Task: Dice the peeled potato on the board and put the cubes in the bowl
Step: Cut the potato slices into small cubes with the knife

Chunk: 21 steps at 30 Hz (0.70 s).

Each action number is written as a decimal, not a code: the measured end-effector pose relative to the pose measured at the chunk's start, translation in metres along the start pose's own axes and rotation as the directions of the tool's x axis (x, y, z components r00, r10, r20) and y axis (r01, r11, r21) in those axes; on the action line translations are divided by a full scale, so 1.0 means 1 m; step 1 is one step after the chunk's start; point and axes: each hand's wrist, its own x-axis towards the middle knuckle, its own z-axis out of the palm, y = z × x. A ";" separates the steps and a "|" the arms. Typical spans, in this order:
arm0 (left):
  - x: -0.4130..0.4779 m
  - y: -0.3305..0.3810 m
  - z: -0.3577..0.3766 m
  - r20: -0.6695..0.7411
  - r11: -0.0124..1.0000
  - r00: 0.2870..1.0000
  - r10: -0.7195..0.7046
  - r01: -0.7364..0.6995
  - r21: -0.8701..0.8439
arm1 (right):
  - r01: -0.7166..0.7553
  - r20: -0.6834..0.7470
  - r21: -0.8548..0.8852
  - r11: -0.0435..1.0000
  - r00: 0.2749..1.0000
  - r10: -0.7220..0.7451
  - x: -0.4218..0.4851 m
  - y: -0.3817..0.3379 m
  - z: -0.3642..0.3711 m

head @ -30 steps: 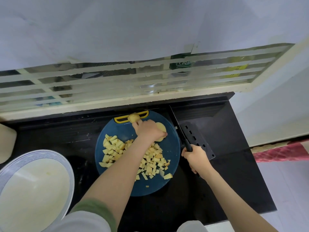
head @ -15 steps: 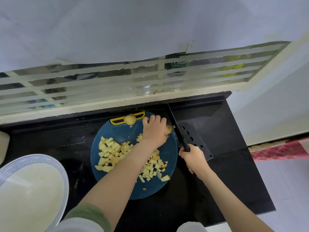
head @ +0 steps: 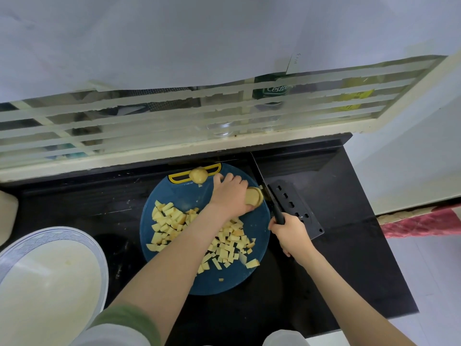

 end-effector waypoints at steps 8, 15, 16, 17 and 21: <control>-0.008 0.009 0.007 -0.080 0.999 0.997 -0.021 0.024 0.031 | 0.013 -0.137 0.011 1.000 0.990 -0.011 -0.002 0.002 0.008; -0.012 0.003 0.013 -0.109 1.000 0.994 -0.016 0.015 -0.009 | -0.026 -0.061 0.002 1.000 0.998 0.026 -0.003 0.003 0.011; -0.013 0.000 0.013 -0.111 1.000 0.994 -0.007 0.006 -0.009 | -0.030 -0.049 -0.002 1.000 0.998 0.029 -0.003 0.003 0.012; -0.014 -0.003 0.013 -0.112 1.000 0.994 0.006 -0.007 -0.009 | -0.032 -0.037 -0.007 0.999 0.999 0.032 -0.003 0.003 0.013; -0.016 -0.013 0.014 -0.106 0.998 0.993 0.050 -0.054 -0.031 | -0.040 -0.014 -0.001 0.999 0.999 0.040 -0.001 0.003 0.018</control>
